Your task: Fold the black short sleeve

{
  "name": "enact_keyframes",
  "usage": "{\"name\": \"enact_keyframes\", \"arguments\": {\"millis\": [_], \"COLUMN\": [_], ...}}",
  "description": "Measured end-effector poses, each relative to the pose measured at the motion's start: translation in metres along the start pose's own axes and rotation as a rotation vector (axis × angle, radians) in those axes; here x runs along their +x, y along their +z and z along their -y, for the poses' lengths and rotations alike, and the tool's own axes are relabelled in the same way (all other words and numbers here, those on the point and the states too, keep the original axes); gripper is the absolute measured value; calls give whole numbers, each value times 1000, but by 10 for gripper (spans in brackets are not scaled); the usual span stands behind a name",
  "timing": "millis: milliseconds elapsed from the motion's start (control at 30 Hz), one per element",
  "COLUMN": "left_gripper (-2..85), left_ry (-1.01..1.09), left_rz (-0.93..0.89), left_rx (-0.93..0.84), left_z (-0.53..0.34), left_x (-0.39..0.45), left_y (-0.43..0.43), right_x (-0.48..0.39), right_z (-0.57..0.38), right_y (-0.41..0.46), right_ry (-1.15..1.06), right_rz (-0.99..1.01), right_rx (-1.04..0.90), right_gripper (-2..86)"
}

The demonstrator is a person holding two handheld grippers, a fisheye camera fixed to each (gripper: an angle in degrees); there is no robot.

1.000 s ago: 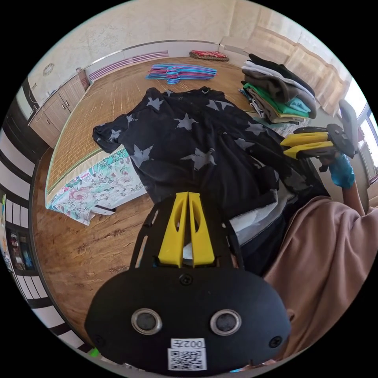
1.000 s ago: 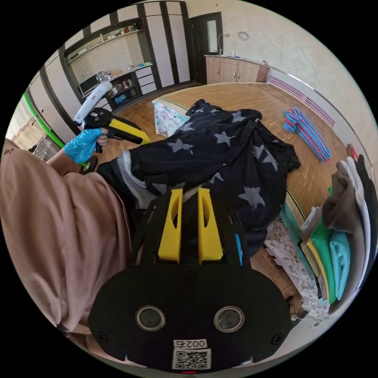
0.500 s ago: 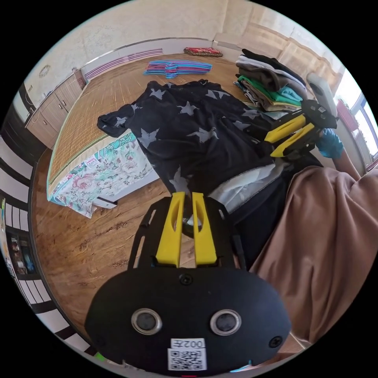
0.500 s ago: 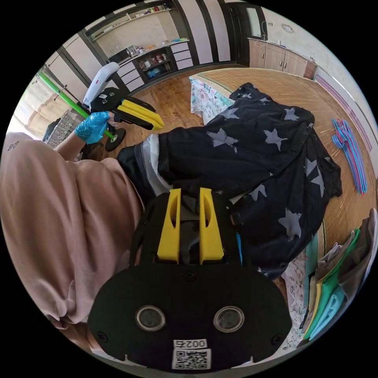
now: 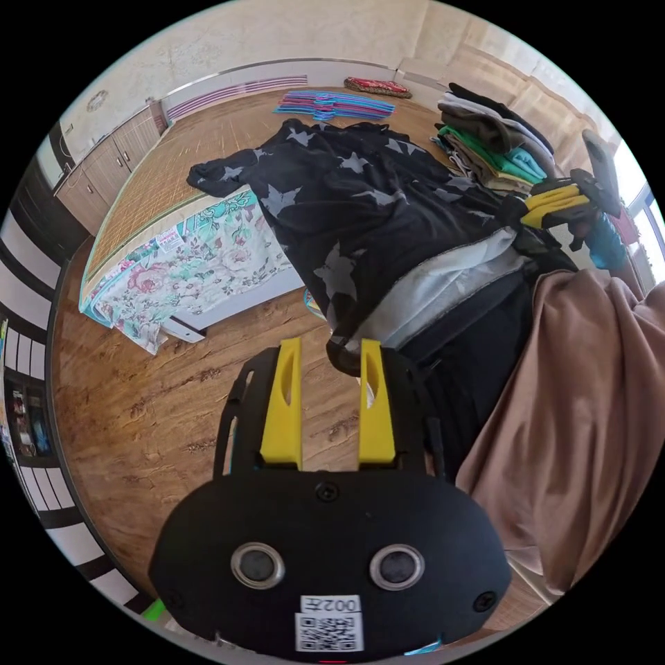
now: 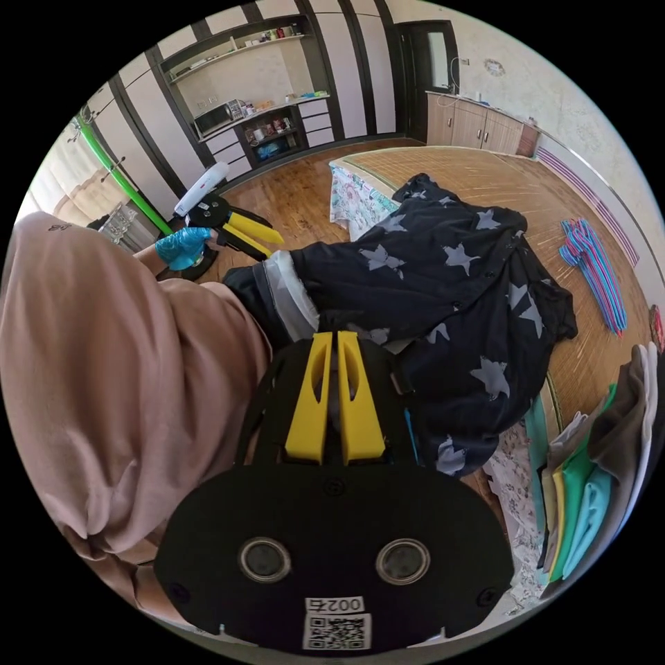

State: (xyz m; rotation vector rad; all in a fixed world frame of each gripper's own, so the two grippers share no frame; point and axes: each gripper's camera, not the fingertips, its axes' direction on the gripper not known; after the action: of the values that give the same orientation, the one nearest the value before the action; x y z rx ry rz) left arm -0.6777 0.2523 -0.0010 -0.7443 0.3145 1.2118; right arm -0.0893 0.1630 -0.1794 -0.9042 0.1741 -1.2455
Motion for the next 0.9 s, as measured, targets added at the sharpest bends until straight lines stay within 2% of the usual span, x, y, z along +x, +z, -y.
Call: {"name": "enact_keyframes", "arguments": {"millis": [200, 400, 633, 767, 900], "left_gripper": [66, -1, -9, -10, -10], "left_ry": [-25, -25, 37, 100, 118], "left_rz": [0, -10, 0, -45, -59], "left_rx": [-32, -25, 29, 51, 30], "left_z": [-19, -31, -61, -89, -106], "left_x": [-10, -22, -49, -64, -73], "left_y": [21, 24, -41, -82, -89], "right_x": [-10, -21, -35, -34, -40], "right_z": [-44, -65, -97, -121, -126], "right_y": [-18, -39, -86, -84, -78], "right_ry": [-6, -8, 6, 45, 34], "right_rz": [-5, -43, -140, -92, -93], "right_rx": [-21, 11, 99, 52, -37], "right_gripper": [-5, -6, -9, -8, -5]}}
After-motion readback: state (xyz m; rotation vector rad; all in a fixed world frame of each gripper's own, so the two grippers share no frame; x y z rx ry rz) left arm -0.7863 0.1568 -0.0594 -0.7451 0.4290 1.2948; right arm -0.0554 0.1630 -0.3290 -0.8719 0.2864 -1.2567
